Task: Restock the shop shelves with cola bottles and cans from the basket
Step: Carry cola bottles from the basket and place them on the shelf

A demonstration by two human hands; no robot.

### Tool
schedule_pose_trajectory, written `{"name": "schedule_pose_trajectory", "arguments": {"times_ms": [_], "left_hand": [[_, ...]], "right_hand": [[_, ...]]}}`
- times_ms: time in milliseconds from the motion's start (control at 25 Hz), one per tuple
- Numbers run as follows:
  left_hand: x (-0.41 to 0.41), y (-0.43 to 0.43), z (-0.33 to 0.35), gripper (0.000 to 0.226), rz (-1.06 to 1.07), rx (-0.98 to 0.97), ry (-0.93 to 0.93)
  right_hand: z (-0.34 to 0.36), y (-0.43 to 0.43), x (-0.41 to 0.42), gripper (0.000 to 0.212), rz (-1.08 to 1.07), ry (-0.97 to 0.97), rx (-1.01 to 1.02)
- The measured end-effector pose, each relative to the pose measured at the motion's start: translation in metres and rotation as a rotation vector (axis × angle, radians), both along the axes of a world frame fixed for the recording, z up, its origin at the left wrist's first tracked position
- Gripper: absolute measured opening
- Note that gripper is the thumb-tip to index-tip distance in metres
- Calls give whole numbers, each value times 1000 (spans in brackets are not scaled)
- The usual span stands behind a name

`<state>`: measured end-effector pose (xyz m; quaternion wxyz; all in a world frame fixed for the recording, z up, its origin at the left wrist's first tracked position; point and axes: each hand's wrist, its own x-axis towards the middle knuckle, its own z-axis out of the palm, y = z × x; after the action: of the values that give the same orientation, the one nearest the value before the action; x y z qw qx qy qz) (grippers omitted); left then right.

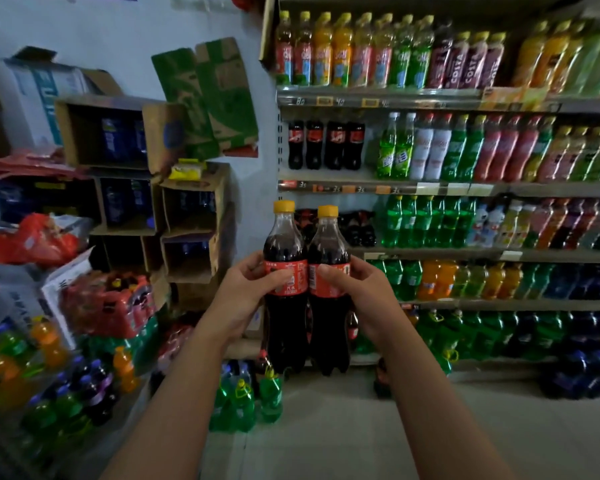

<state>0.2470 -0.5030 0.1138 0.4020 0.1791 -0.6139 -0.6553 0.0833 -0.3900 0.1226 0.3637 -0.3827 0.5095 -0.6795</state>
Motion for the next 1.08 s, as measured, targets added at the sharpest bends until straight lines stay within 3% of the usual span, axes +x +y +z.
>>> {"name": "schedule_pose_trajectory", "arguments": {"times_ms": [640,840,1080], "left_hand": [[-211,-282,52,51,58,-128,-26],[-254,-381,72,71,-18,-209,-9],[-315,-488,116,68,78,-356,-28]], "right_hand": [[47,-279,-217,52,19,79,-93],[62,-372,-261,57,-2,112,-132],[100,-480,-318,44,-75,236,-236]]}}
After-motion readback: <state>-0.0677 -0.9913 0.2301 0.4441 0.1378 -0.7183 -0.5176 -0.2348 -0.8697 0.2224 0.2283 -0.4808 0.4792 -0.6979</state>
